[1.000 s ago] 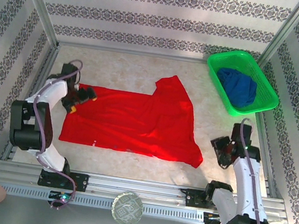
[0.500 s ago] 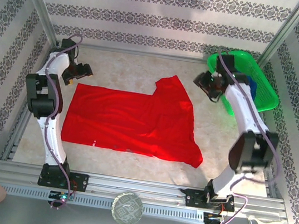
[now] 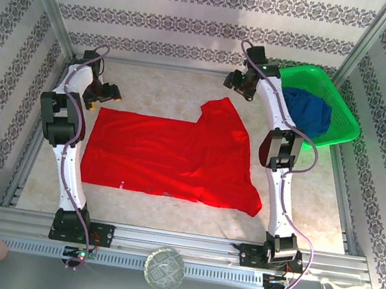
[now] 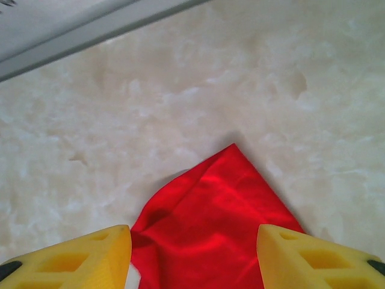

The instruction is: Fold the inside-out t-shirt

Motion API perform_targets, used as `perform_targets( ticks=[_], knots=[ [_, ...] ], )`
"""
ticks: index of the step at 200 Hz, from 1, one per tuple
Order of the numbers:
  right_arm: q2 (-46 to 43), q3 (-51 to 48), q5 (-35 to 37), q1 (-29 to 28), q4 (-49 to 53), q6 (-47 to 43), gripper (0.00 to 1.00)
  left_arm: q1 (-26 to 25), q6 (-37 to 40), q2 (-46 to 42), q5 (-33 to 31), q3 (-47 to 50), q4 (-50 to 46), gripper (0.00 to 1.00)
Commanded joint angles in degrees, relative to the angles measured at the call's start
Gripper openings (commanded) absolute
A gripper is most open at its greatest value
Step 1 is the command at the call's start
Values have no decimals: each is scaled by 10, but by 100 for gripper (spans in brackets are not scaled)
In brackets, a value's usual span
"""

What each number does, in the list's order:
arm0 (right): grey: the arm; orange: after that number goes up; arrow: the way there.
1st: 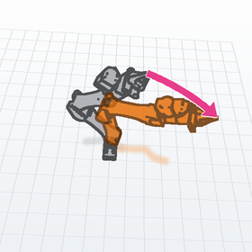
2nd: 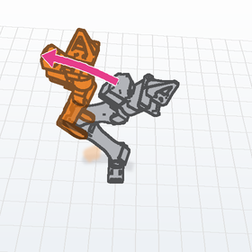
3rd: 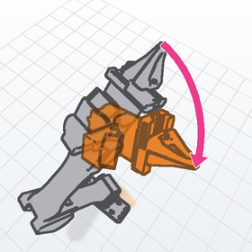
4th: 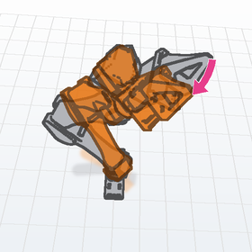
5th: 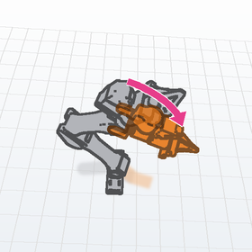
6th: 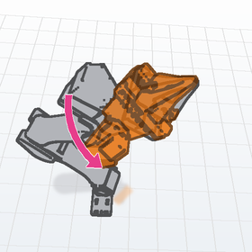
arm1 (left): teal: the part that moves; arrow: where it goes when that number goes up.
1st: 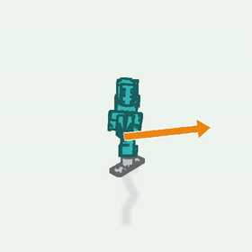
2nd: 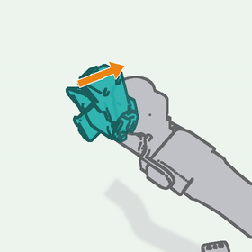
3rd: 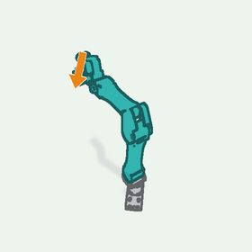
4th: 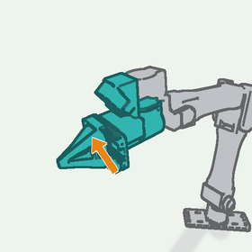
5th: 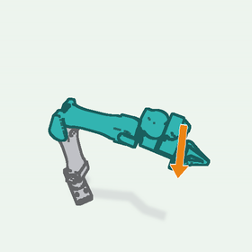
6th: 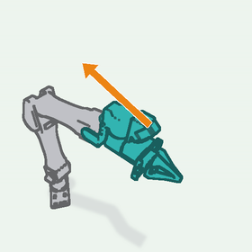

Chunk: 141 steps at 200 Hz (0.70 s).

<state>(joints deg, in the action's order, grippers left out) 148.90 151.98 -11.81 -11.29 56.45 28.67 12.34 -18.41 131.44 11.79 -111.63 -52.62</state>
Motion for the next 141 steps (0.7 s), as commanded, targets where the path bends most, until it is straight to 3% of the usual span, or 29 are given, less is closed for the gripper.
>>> perform_targets(
  ticks=[1, 112, 141],
  knots=[
    [26, 19, 11, 7, -4, -6, 57, -6, 2, -2, 6, 4, -26, 90],
    [135, 60, -21, 6, -114, 67, 53, -6, -19, -3, 16, -2, -32, 91],
    [150, 64, -39, 6, -117, 88, 37, -6, -17, 6, 18, -15, -37, 92]
  ],
)
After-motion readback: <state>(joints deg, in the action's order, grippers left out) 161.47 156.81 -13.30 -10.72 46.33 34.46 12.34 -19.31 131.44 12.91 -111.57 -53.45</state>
